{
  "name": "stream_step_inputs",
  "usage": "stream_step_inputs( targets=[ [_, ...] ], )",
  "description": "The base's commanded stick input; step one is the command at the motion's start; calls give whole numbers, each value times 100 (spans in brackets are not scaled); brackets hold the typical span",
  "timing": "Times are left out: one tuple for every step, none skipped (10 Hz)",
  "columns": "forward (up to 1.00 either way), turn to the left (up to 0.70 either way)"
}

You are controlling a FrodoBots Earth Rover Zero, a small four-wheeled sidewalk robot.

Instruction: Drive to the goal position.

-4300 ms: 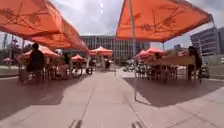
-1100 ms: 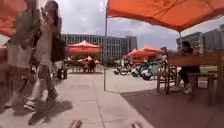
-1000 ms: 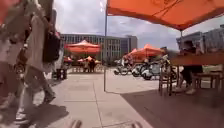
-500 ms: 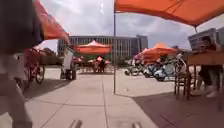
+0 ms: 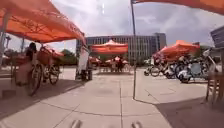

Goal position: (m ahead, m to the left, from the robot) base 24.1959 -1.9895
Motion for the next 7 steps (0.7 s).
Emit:
stream_step_inputs(
  targets=[
    [85,-1],
    [85,-1],
    [85,-1],
    [85,-23],
    [85,-35],
    [85,-35],
    [85,-35]
  ],
)
